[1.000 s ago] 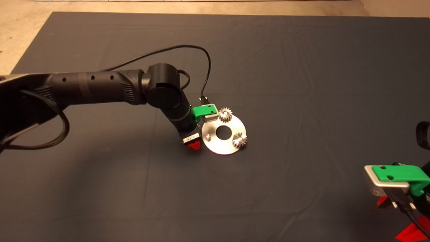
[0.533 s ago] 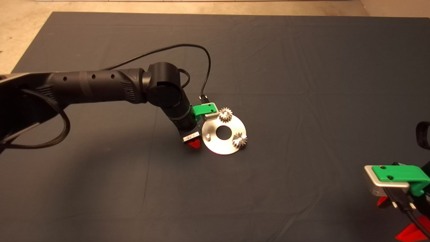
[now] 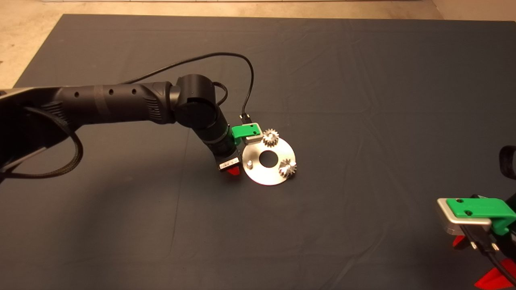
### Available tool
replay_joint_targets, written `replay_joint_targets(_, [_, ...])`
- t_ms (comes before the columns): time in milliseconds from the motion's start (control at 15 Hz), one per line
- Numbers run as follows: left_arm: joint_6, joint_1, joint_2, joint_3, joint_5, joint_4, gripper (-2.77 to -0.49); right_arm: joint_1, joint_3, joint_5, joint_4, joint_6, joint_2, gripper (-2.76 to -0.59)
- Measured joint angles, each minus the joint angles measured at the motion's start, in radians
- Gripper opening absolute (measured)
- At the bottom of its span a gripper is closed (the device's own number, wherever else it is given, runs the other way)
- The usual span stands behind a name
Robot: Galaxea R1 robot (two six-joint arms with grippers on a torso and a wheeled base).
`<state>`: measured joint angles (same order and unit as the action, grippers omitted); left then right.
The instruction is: Install three planetary gears onto the carrier pins
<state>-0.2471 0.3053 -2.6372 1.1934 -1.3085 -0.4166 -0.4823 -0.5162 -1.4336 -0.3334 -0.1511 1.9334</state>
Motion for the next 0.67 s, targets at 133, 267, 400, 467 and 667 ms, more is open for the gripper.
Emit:
replay_joint_targets(133, [-0.001,0.000,0.000,0.000,0.011,0.000,-1.49,0.000,0.000,0.000,0.000,0.000,0.000,-1.88])
replay_joint_targets(267, [0.000,0.000,0.000,0.000,0.012,0.000,-1.60,0.000,0.000,0.000,0.000,0.000,0.000,-1.88])
replay_joint_targets(400, [-0.001,0.000,0.000,0.000,0.012,0.000,-1.63,0.000,-0.003,0.000,0.000,0.000,0.000,-1.88])
replay_joint_targets(467, [-0.001,0.000,0.000,0.000,0.012,0.000,-1.75,0.000,-0.008,0.000,0.000,0.000,0.000,-1.88])
replay_joint_targets(667, [0.000,0.000,0.000,0.000,0.012,0.000,-1.77,0.000,-0.028,-0.001,0.000,0.000,0.000,-1.88])
